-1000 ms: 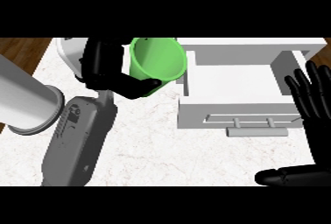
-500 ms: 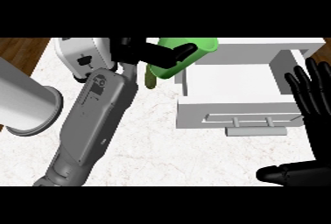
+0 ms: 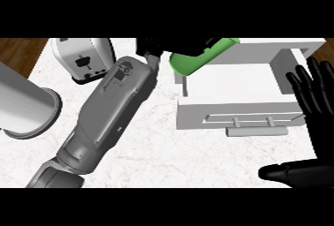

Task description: Pick up the cup, place it into the drawer and close the drawer

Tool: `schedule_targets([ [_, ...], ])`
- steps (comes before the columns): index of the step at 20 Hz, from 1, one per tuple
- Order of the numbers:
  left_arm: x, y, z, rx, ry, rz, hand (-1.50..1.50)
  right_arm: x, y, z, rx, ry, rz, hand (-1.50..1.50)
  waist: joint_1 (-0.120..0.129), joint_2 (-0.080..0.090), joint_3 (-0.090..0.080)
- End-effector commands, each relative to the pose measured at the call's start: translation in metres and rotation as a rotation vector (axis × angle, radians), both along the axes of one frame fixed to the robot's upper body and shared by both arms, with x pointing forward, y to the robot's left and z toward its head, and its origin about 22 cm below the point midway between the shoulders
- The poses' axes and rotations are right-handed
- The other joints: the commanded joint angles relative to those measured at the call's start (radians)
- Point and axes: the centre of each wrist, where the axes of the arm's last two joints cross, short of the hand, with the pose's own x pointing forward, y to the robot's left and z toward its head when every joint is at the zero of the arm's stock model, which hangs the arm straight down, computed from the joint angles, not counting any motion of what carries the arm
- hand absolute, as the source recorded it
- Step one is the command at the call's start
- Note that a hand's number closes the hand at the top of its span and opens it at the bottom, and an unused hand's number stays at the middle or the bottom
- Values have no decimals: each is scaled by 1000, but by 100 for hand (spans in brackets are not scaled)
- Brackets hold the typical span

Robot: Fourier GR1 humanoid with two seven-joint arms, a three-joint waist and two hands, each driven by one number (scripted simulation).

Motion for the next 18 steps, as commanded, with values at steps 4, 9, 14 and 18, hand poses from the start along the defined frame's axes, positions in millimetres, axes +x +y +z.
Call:
schedule_targets([
  [4,10,-20,-5,42,54,16,150,6,-8,0,18,-21,-7,-150,-10,2,0],
  [9,17,-20,-19,84,81,23,150,4,-16,-3,18,-14,7,-150,-29,8,1],
  [14,16,-32,-16,165,68,59,150,-1,7,-5,-6,-5,47,-150,-56,11,1],
  [18,12,-33,-32,202,83,29,150,12,6,-12,4,-10,50,-150,-58,14,1],
])
